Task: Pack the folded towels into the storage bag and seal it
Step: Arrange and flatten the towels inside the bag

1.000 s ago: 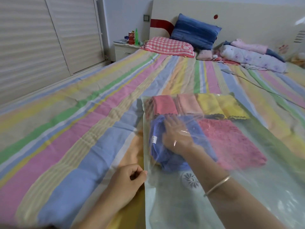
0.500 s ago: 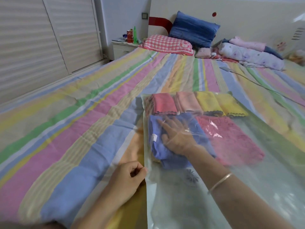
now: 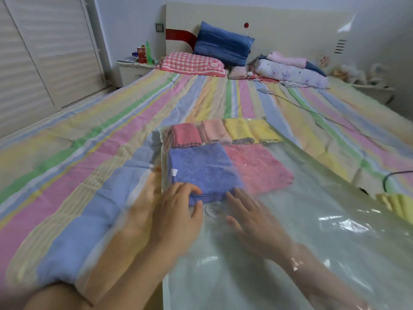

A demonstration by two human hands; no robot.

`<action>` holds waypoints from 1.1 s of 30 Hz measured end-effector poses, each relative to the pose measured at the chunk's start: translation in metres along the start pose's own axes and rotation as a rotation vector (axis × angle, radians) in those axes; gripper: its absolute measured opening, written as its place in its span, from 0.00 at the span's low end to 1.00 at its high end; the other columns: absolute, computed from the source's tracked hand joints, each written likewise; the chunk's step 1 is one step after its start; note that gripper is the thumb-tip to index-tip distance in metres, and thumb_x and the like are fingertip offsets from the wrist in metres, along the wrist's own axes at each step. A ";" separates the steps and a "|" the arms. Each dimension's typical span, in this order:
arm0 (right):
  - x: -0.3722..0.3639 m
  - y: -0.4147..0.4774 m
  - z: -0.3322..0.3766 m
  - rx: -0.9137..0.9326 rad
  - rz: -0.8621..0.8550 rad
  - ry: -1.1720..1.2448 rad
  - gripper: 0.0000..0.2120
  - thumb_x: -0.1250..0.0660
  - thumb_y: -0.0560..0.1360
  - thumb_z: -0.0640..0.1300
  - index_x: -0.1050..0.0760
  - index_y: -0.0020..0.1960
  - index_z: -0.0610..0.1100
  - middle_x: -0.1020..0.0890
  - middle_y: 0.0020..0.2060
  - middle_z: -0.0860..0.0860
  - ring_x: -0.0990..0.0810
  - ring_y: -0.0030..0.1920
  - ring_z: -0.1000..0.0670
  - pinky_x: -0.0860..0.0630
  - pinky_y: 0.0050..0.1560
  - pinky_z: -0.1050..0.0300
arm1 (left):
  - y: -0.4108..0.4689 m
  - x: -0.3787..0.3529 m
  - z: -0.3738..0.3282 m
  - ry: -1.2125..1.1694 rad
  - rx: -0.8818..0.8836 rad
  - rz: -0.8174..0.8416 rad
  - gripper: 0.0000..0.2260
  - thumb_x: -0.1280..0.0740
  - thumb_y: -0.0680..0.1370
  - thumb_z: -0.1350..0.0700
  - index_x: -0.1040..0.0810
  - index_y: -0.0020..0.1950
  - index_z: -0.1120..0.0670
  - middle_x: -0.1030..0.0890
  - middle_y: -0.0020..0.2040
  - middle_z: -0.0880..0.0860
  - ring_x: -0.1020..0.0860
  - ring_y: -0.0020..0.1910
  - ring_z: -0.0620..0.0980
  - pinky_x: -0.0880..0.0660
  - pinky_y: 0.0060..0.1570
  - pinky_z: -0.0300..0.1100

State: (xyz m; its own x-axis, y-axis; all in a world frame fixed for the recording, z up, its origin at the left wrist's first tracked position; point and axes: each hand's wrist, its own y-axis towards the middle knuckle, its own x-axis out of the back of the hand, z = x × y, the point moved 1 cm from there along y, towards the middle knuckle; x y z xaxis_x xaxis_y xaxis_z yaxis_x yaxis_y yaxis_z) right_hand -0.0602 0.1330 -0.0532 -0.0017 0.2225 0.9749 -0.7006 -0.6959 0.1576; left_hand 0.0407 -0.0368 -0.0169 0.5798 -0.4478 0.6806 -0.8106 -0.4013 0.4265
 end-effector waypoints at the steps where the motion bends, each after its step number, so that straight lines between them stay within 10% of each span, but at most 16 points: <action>1: 0.007 -0.016 -0.004 0.028 -0.015 0.020 0.35 0.61 0.80 0.62 0.24 0.64 0.43 0.21 0.62 0.45 0.20 0.60 0.46 0.27 0.58 0.58 | -0.001 -0.008 -0.016 -0.039 -0.049 0.060 0.08 0.33 0.72 0.56 0.22 0.51 0.50 0.20 0.50 0.48 0.22 0.53 0.51 0.30 0.52 0.41; 6: 0.042 -0.095 -0.049 -0.074 0.261 0.185 0.22 0.40 0.74 0.51 0.26 0.64 0.42 0.23 0.58 0.47 0.23 0.57 0.46 0.26 0.60 0.51 | -0.014 -0.054 -0.104 -0.219 -0.263 0.276 0.10 0.37 0.72 0.52 0.22 0.52 0.48 0.21 0.51 0.45 0.24 0.55 0.45 0.31 0.56 0.39; 8: 0.062 -0.128 -0.065 -0.254 0.249 0.391 0.22 0.32 0.73 0.46 0.28 0.66 0.44 0.24 0.57 0.53 0.24 0.54 0.54 0.28 0.61 0.63 | -0.018 -0.070 -0.136 -0.267 -0.334 0.357 0.08 0.36 0.75 0.54 0.22 0.53 0.47 0.22 0.52 0.43 0.26 0.56 0.43 0.30 0.57 0.39; 10: 0.077 -0.160 -0.082 -0.346 0.265 0.408 0.20 0.37 0.78 0.38 0.29 0.68 0.48 0.26 0.59 0.58 0.26 0.56 0.59 0.32 0.58 0.73 | -0.022 -0.084 -0.166 -0.300 -0.386 0.463 0.07 0.35 0.76 0.54 0.22 0.53 0.46 0.22 0.53 0.41 0.25 0.54 0.40 0.28 0.57 0.41; 14: 0.106 -0.208 -0.117 -0.647 0.113 0.579 0.21 0.47 0.75 0.30 0.20 0.52 0.47 0.17 0.52 0.55 0.17 0.49 0.57 0.19 0.49 0.56 | -0.031 -0.110 -0.203 -0.285 -0.379 0.665 0.05 0.36 0.77 0.52 0.23 0.51 0.45 0.21 0.53 0.41 0.22 0.48 0.40 0.23 0.53 0.45; 20: 0.133 -0.256 -0.168 -0.953 -0.238 0.491 0.17 0.43 0.71 0.35 0.21 0.30 0.45 0.16 0.29 0.52 0.16 0.35 0.51 0.18 0.41 0.50 | -0.051 -0.148 -0.222 -0.158 -0.378 0.914 0.07 0.36 0.76 0.49 0.21 0.51 0.46 0.19 0.50 0.42 0.21 0.47 0.41 0.23 0.54 0.43; 29: 0.107 -0.265 -0.292 -1.231 -0.410 0.201 0.20 0.40 0.76 0.50 0.28 0.65 0.43 0.25 0.63 0.41 0.27 0.62 0.40 0.30 0.59 0.48 | -0.063 -0.174 -0.223 -0.197 -0.233 1.133 0.06 0.35 0.77 0.54 0.19 0.50 0.52 0.17 0.46 0.48 0.19 0.37 0.43 0.26 0.32 0.33; 33: 0.108 -0.253 -0.325 -1.340 -0.265 0.304 0.17 0.46 0.79 0.56 0.30 0.41 0.45 0.24 0.46 0.42 0.26 0.47 0.43 0.29 0.49 0.52 | -0.058 -0.179 -0.222 -0.237 -0.131 1.195 0.05 0.35 0.78 0.56 0.20 0.49 0.53 0.19 0.40 0.50 0.22 0.31 0.42 0.25 0.31 0.37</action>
State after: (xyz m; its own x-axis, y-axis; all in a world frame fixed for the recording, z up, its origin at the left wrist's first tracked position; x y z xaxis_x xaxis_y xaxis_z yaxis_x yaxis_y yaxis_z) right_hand -0.1155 0.5552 -0.0390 0.2049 0.5009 0.8409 -0.8446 0.5247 -0.1067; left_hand -0.0341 0.2445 -0.0312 -0.5447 -0.6191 0.5658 -0.8374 0.4388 -0.3260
